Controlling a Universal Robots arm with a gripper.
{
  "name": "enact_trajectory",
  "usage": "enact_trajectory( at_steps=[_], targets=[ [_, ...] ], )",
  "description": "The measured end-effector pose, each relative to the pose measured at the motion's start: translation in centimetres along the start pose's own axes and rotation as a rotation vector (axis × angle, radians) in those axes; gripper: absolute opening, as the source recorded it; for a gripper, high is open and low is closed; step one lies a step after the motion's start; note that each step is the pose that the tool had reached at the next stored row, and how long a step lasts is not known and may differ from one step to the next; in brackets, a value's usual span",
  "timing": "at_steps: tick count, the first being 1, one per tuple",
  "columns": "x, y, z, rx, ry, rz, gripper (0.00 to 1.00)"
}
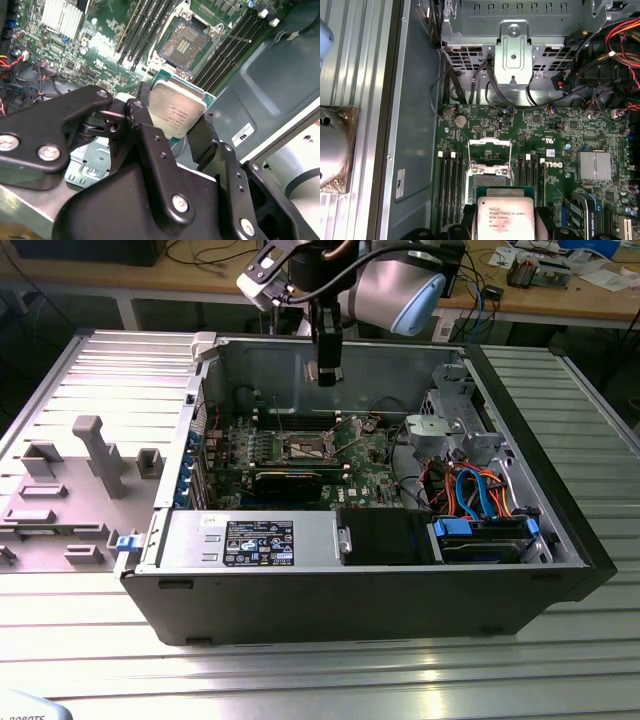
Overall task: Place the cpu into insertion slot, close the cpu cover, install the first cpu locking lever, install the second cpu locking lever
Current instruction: 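Place the cpu into insertion slot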
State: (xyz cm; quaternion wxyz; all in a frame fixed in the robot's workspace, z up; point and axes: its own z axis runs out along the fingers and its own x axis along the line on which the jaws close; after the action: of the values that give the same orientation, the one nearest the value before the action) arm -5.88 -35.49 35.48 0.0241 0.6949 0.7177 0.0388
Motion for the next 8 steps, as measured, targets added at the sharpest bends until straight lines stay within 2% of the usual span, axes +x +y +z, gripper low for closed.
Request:
enact_trajectory(
  at_steps=[8],
  targets=[
    [0.00, -0.11, 0.36, 0.0012, -0.0001, 0.002, 0.55]
  ],
)
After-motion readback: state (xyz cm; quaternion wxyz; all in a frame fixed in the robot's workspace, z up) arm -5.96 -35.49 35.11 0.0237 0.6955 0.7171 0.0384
